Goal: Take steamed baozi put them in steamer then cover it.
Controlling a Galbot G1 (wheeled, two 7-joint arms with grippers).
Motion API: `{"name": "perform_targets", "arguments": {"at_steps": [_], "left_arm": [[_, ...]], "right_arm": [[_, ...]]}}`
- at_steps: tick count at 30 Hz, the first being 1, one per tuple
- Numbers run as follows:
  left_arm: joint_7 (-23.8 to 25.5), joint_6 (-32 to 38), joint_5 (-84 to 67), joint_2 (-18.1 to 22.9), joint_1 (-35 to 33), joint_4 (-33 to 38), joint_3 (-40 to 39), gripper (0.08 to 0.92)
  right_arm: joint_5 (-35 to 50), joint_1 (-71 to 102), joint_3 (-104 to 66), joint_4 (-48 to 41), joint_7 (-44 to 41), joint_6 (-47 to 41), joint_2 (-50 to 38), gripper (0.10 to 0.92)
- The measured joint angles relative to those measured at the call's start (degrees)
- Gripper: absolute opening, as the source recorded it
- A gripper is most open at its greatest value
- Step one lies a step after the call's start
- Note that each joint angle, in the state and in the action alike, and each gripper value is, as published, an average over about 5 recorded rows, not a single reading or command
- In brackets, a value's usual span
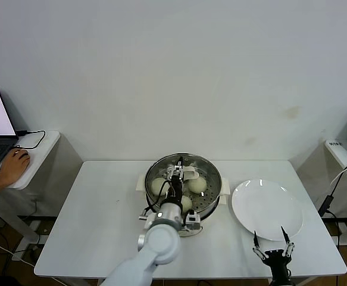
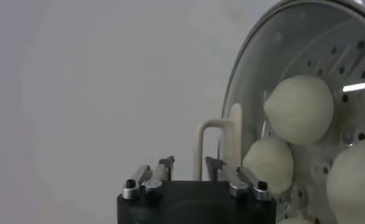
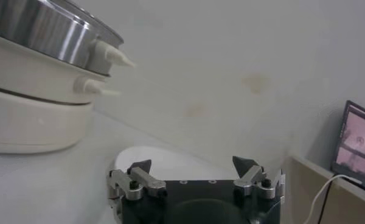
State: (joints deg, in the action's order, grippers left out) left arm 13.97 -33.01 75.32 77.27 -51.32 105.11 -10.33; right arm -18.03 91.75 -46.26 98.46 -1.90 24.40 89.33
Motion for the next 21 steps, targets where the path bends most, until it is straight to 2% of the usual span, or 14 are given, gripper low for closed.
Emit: {"name": "perform_targets", "arguments": {"at_steps": [5, 8, 14, 21], "left_arm": [[-1.7, 1.0, -2.2, -2.8, -3.6, 5.0, 1.2, 0.749], [-3.5, 2.1, -5.3, -4.7, -6.5, 8.8, 2.6, 0.805], [-10.2, 8.1, -17.1, -6.9, -14.3, 16.1, 7.8, 0.822], [-19.9, 20.8, -39.4, -7.2, -25.9, 20.5, 17.1, 0.823]], "right_arm": [[-0.1, 0.5, -0.1, 0.2, 0.0, 0.0, -0.2, 0.823], [0.1, 0.8, -0.2, 0.5, 0.0, 0.0, -0.4, 0.823], [0.2, 1.6, -0.2, 1.4, -0.2, -0.1, -1.0, 0.823], [0.9, 2.7, 0.5, 3.0, -1.1, -0.5, -1.8, 0.822]]}}
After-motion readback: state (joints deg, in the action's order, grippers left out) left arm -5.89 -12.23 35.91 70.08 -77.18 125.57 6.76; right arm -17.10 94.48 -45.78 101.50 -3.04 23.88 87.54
